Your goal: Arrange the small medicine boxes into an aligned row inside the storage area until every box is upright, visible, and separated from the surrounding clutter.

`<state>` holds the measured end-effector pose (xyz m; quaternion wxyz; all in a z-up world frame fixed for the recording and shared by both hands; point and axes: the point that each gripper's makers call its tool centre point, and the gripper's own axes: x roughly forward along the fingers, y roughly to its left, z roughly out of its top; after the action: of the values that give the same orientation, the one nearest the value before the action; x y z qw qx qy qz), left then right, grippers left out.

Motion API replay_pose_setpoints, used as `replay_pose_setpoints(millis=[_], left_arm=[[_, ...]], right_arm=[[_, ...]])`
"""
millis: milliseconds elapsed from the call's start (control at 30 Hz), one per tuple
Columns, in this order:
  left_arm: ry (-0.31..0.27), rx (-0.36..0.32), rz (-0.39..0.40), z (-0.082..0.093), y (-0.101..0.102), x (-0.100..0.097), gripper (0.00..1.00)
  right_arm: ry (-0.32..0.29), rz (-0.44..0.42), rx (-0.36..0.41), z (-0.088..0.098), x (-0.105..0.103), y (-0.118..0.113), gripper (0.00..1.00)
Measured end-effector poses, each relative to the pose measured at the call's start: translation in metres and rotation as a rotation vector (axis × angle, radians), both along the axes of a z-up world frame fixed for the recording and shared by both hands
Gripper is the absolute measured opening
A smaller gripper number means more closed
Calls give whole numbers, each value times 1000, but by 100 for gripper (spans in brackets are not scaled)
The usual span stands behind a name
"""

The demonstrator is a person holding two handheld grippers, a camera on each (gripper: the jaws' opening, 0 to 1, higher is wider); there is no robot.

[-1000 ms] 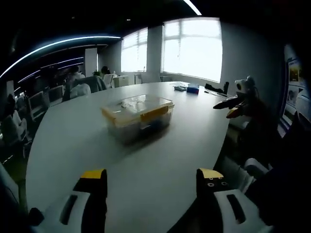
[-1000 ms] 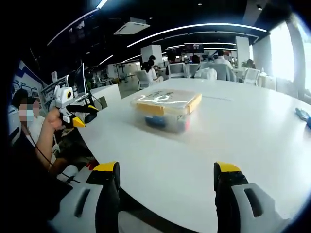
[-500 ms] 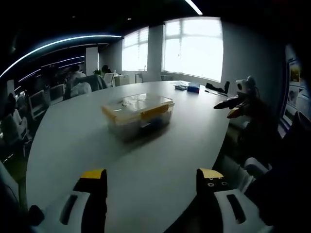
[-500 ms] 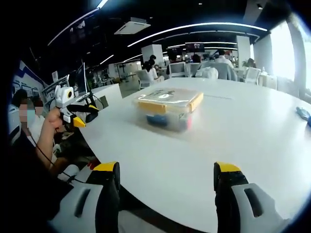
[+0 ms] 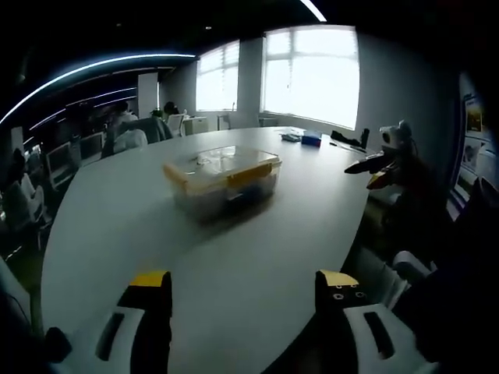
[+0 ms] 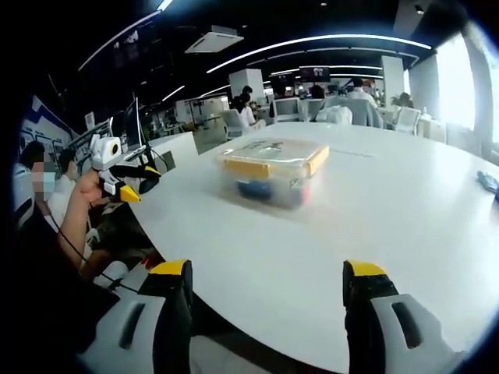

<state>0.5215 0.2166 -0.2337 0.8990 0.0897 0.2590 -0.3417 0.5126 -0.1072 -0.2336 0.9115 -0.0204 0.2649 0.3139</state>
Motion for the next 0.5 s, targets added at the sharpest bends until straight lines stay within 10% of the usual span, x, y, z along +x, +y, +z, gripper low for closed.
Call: replay_pose_setpoints(millis=[500], left_arm=[[-1,7,-3,2,-1,4,75]], right_arm=[[12,29,-1,-5,2,11,77]])
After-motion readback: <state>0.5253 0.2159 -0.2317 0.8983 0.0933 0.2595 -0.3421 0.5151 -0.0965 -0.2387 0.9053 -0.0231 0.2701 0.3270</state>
